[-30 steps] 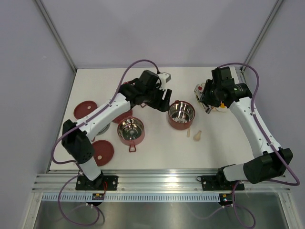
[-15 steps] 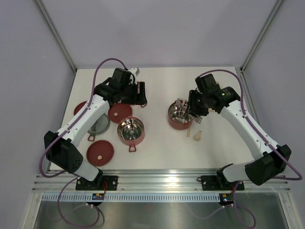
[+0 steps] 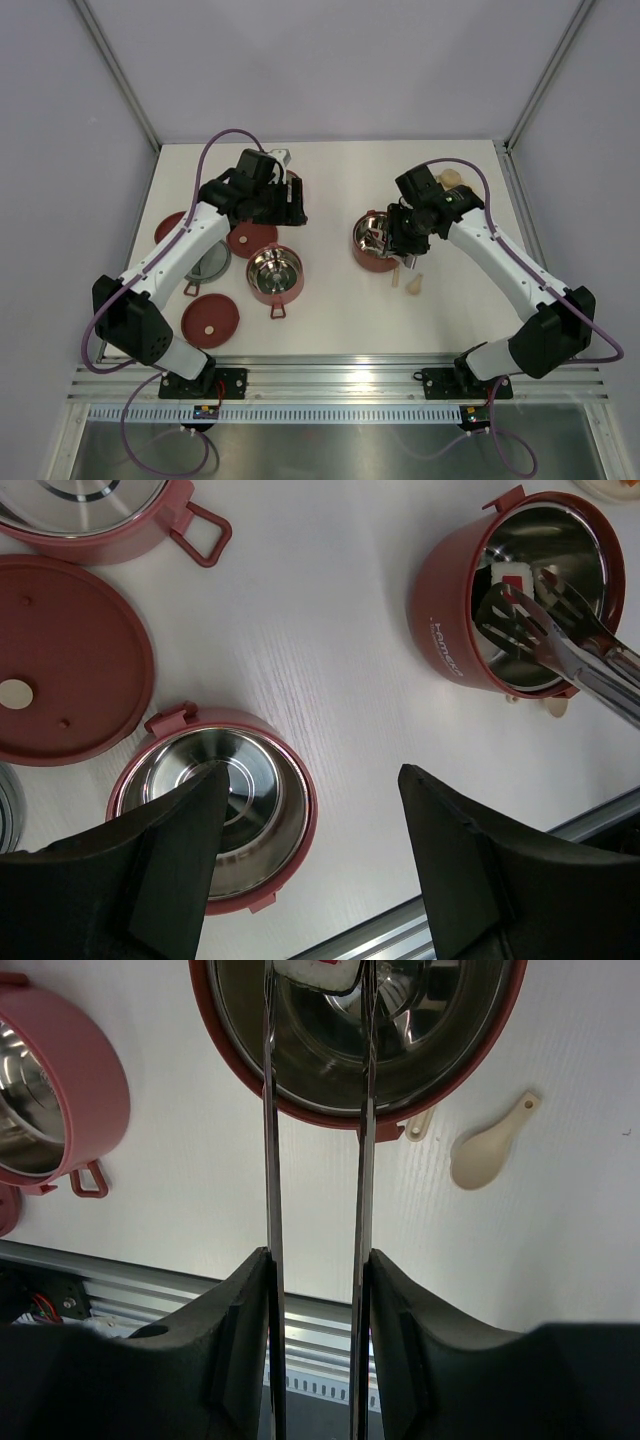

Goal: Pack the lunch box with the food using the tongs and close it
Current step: Place the fake food in the packing box.

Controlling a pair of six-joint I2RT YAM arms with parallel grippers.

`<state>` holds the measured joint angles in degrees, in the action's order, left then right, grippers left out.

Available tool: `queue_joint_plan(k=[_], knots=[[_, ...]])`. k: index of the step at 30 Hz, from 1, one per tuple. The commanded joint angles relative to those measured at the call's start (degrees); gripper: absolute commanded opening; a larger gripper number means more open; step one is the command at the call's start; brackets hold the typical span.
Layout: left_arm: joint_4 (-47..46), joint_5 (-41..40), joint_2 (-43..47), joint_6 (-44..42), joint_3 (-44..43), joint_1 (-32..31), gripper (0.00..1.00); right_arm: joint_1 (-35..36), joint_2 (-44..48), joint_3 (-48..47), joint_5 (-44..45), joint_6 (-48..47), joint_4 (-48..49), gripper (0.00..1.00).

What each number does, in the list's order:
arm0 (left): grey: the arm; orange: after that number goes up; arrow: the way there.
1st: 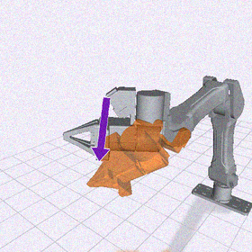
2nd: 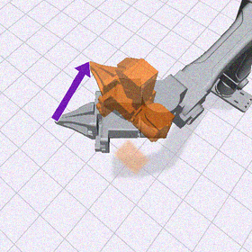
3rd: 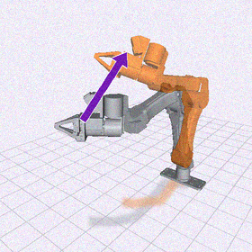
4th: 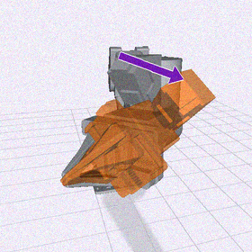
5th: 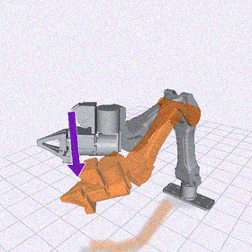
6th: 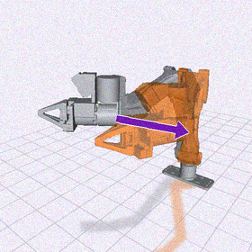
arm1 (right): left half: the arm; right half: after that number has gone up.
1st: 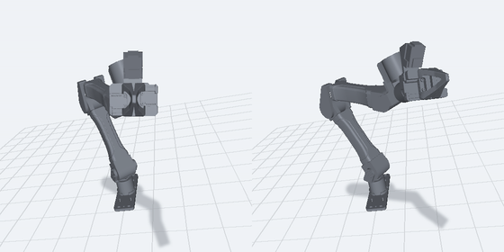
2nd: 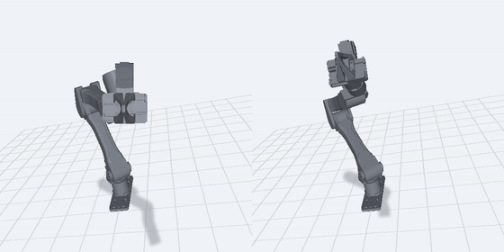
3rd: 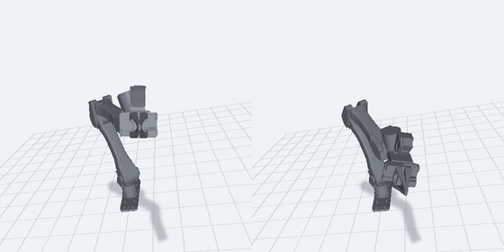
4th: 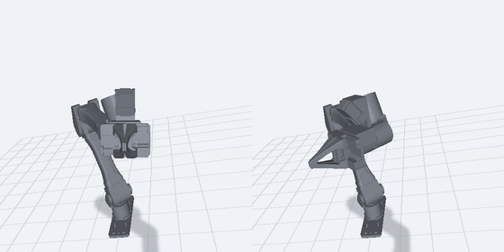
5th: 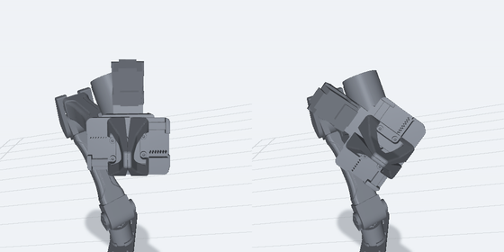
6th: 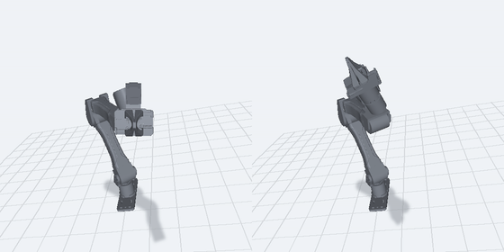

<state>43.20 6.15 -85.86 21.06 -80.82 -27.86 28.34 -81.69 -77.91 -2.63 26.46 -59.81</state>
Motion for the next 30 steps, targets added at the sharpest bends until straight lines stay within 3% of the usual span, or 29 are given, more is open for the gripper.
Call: queue_joint_plan(k=[1, 6, 19, 27, 30], knots=[[-1.9, -0.7, 1.5, 0.3, 0.8, -0.1, 0.73, 0.6, -0.7, 0.1, -0.4, -0.7, 1.9, 0.37], [-2.1, -0.9, 1.8, 0.2, 1.5, -0.1, 0.73, 0.7, -0.8, -0.2, 0.0, -0.4, 2.2, 0.52], [-0.9, 0.0, 0.6, -1.3, 0.1, 0.0, 0.73, 0.7, -0.3, -2.0, 0.9, -0.4, 1.9, 0.57], [-1.2, 0.5, 0.3, -1.1, 0.2, -0.1, 0.73, 0.7, 1.7, -7.2, 3.8, -0.3, 2.3, 0.34], [-1.2, 0.8, 0.3, -1.0, 0.2, -0.1, 0.73, 0.7, 1.4, -10.4, 6.6, -1.0, 2.1, 0.29]])
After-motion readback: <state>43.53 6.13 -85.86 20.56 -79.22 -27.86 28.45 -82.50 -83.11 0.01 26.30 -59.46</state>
